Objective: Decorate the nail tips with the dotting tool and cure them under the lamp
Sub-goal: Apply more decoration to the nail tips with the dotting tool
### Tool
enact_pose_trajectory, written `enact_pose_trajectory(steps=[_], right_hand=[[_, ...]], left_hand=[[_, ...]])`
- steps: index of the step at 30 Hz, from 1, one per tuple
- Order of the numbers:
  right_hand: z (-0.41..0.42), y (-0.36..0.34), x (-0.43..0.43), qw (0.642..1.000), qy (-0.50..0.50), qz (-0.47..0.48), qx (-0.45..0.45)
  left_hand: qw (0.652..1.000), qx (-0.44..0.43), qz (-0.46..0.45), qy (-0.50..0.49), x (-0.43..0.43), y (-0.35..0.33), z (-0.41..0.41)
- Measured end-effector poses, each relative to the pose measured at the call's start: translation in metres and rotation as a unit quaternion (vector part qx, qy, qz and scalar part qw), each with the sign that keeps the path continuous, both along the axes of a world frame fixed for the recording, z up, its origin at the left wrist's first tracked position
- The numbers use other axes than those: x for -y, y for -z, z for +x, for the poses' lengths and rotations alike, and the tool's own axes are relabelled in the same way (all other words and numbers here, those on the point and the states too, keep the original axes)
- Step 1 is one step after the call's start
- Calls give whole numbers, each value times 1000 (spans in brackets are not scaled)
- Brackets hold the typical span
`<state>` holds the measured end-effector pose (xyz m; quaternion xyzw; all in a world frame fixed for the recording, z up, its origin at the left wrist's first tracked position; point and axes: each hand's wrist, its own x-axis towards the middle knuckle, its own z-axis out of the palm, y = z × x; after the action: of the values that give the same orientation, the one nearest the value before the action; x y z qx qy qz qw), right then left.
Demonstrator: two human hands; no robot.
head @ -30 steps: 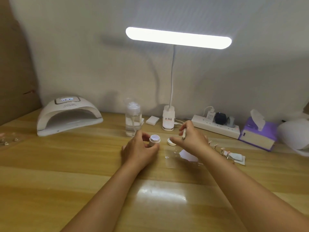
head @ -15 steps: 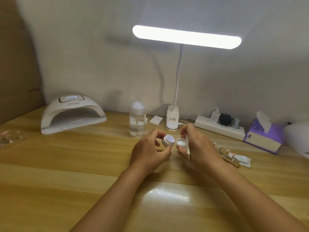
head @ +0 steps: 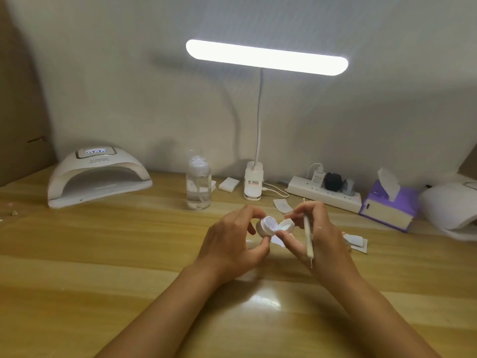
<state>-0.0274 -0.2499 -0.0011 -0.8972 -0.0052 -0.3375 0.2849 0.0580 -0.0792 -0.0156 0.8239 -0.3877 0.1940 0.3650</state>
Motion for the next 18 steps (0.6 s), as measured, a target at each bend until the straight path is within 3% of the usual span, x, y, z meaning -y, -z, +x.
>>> enact_pose_trajectory(steps=[5,11,18], right_hand=[[-2,-3,-7,987,-37,156,-3],[-5,-5,-6,970,-109,215,-34],[-8,-8,1,960,-124,245,-57]], left_hand=[[999,-32,-24,30,10,2,-10],[997,-48,-47,24,10,3,-7],[997,-35,-47,41,11,2,-8]])
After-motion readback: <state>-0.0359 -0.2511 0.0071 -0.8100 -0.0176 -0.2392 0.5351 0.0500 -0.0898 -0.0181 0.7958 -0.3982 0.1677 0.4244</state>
